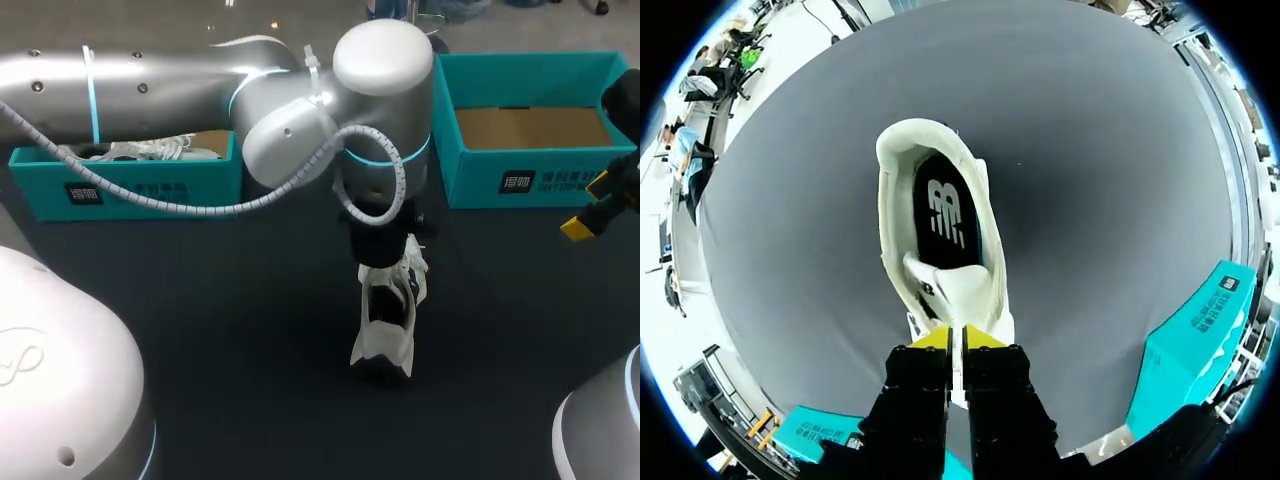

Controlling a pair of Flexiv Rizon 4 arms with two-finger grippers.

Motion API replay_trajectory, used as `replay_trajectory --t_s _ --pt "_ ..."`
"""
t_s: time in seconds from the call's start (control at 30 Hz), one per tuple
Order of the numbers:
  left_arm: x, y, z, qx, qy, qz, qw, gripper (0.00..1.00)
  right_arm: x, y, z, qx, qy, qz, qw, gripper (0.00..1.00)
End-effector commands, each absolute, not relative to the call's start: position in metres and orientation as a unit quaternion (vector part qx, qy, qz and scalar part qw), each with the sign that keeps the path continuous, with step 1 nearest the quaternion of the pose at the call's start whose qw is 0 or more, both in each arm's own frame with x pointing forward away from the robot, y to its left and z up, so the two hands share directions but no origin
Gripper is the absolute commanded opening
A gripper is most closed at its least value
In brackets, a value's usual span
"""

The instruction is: Take the shoe out of the shoebox, open the shoe tongue, remove and reinsert the insole, then place the shoe into the shoebox

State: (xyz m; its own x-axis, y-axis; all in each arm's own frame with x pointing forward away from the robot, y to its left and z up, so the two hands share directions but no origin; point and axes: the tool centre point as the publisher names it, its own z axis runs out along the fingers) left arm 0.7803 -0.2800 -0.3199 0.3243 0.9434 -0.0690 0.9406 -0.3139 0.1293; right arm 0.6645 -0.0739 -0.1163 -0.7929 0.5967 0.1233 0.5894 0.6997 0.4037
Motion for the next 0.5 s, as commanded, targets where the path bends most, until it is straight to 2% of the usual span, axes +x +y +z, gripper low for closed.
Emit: replay_trajectory --t_s 0.03,0.3,0.5 --pt "0.771 -0.273 -0.331 0.810 0.582 0.010 0.076 0.00 0.668 -0.073 -0.116 0.321 0.923 0.214 0.006 1.00" --pt "0.758 -0.265 -0.341 0.801 0.596 0.008 0.061 0.00 0.668 -0.073 -0.116 0.321 0.923 0.214 0.006 1.00" --pt "0.763 -0.257 -0.324 0.724 0.688 0.003 0.043 0.00 0.668 -0.073 -0.116 0.321 0.923 0.214 0.006 1.00"
